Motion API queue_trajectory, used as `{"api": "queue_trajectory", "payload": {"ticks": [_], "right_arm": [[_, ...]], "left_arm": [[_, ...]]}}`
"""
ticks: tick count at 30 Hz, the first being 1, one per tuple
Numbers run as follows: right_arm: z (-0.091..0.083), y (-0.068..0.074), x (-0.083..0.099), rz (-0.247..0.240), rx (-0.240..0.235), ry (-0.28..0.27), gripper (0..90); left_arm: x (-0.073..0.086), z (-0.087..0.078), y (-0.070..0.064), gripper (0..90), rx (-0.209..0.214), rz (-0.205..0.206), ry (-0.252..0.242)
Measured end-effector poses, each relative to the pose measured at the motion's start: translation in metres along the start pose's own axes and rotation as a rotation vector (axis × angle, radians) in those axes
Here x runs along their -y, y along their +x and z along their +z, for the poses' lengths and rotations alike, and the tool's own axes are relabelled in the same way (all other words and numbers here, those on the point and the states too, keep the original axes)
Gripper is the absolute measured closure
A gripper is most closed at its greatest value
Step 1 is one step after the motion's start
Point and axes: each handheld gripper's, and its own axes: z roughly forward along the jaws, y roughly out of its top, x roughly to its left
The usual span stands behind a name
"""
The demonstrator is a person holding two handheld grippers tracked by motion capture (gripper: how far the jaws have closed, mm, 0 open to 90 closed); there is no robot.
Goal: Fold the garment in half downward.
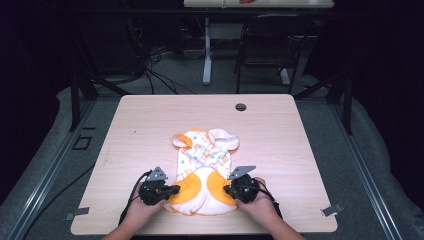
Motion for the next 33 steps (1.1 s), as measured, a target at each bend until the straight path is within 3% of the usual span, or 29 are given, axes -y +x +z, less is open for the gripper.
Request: {"api": "queue_trajectory", "payload": {"ticks": [6, 10, 14, 19, 24, 29, 33], "right_arm": [[-0.005, 0.012, 0.004, -0.038, -0.011, 0.024, 86.6], [-0.008, 0.012, -0.004, -0.043, -0.014, 0.011, 86.8], [-0.008, -0.001, -0.023, -0.017, 0.017, -0.026, 89.7], [0.009, -0.024, -0.039, 0.011, 0.056, -0.001, 89.7], [0.023, -0.033, -0.037, 0.011, 0.052, 0.05, 89.8], [0.02, -0.03, -0.033, 0.012, 0.03, 0.048, 89.8], [0.016, -0.024, -0.029, -0.007, 0.019, 0.059, 89.8]], "left_arm": [[0.004, -0.006, -0.008, 89.7, 0.007, 0.023, 0.026], [-0.007, -0.006, -0.006, 87.9, -0.008, 0.046, 0.036], [-0.029, 0.002, 0.003, 89.1, -0.036, 0.05, 0.01], [-0.048, 0.022, 0.015, 89.4, -0.072, 0.058, 0.026], [-0.047, 0.031, 0.019, 89.4, -0.076, 0.058, 0.066], [-0.042, 0.028, 0.016, 89.6, -0.057, 0.067, 0.069], [-0.038, 0.024, 0.009, 89.6, -0.046, 0.101, 0.087]]}}
